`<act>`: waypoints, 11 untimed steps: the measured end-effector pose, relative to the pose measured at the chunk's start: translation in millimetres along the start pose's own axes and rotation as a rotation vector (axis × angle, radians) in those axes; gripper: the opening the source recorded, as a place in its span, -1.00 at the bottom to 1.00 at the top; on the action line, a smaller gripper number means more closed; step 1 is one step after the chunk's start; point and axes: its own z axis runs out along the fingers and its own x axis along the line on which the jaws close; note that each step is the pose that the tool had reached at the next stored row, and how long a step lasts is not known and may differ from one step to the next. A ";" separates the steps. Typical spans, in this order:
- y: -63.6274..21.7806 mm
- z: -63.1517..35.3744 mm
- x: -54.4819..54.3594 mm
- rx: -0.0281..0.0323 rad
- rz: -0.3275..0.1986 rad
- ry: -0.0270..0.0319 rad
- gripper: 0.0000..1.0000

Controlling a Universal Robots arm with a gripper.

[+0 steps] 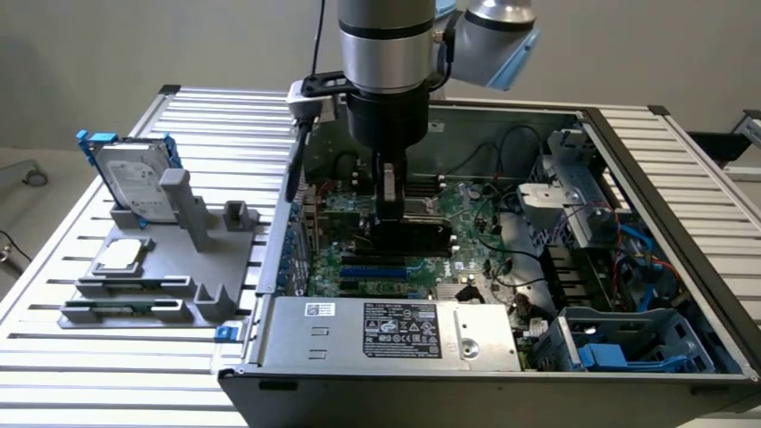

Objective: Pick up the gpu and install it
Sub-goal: 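Insert the gpu into the slot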

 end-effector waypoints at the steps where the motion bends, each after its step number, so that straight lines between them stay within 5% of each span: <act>1: 0.4 0.3 0.0 0.0004 0.004 0.0005 -0.48; 11: 2.7 2.7 7.1 0.0001 0.018 0.0015 -0.48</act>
